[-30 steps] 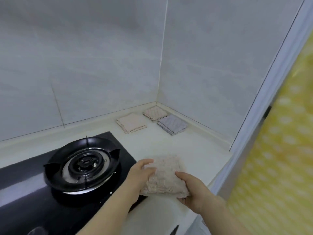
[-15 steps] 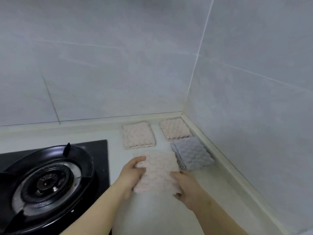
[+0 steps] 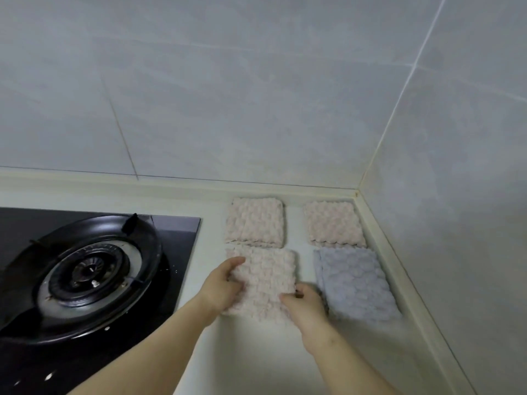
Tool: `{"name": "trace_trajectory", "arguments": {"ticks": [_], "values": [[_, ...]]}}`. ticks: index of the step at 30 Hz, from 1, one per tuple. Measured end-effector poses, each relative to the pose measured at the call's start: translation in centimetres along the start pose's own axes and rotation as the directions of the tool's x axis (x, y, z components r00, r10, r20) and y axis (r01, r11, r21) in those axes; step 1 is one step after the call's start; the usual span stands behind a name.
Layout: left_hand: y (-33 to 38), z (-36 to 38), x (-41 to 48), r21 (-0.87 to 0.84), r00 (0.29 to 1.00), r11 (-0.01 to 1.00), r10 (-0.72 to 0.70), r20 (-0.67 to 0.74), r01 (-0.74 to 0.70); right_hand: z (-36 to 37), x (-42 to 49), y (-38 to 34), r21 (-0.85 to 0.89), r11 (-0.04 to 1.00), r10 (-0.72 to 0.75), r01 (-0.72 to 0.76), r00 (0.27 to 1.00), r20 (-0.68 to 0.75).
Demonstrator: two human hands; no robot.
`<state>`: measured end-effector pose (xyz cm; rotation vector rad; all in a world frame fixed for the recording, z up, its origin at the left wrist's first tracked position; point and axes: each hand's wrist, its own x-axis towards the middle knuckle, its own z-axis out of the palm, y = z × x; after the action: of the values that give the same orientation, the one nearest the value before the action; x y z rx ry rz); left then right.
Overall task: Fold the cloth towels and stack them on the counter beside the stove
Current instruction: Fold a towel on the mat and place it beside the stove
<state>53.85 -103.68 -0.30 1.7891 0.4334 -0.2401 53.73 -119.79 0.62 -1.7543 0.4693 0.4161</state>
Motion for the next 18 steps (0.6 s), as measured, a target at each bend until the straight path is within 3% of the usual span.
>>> {"name": "trace_trajectory", "arguments": {"ticks": [3, 7, 11, 18], "values": [[-0.4, 0.5, 0.2, 0.076, 0.999, 0.997, -0.007, -0.053, 0.011, -0.2, 0.3, 0.3, -0.035, 0.999, -0.003, 0.003, 1.0, 0.012], [-0.9, 0.3, -0.4, 0.31, 0.982, 0.95, 0.095, -0.163, -0.04, 0.0, 0.5, 0.6, -0.152, 0.986, -0.075, 0.067, 0.996, -0.048], [0.5, -0.8, -2.6, 0.255, 0.96, 0.967, 0.073, -0.27, -0.002, 0.5, -0.9, -0.5, -0.488, 0.842, -0.31, 0.229, 0.946, -0.091], [0.0, -5.9, -7.7, 0.136, 0.934, 0.989, 0.097, -0.344, -0.053, 5.9, -5.0, -2.8, -0.419, 0.806, -0.413, 0.419, 0.904, 0.11]]}}
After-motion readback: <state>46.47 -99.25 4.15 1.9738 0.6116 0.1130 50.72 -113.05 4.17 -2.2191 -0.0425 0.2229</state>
